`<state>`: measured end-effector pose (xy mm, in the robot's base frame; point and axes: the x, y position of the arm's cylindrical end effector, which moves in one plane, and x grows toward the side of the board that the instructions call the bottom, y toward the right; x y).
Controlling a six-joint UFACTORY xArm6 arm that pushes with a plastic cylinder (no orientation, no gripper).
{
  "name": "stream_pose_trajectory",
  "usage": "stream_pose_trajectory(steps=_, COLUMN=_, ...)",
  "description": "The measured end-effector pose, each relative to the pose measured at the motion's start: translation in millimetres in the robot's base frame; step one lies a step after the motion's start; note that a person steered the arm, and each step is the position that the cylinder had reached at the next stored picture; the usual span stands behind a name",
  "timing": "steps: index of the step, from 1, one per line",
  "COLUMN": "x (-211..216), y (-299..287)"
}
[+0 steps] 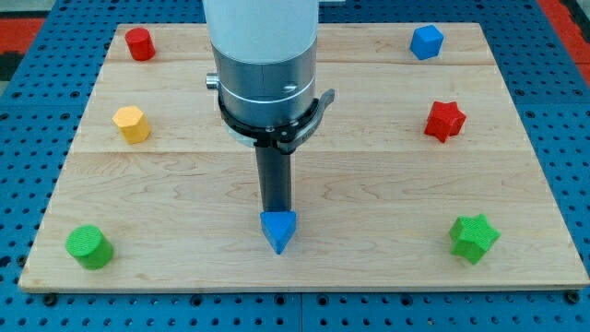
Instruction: Move your arm to the top right
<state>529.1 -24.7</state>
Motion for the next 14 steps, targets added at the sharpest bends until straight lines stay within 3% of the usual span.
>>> stream_pose_trajectory(steps=6, x=-33.5, y=5.5)
stream_pose_trajectory(steps=7, x=-33.6, y=36.0)
stream_pose_trajectory(steps=10, x=-50.9, y=219.7)
stream_pose_trajectory(steps=12, x=-143.8, y=290.2)
stream_pose_trajectory(steps=14, x=-276.0, y=325.0)
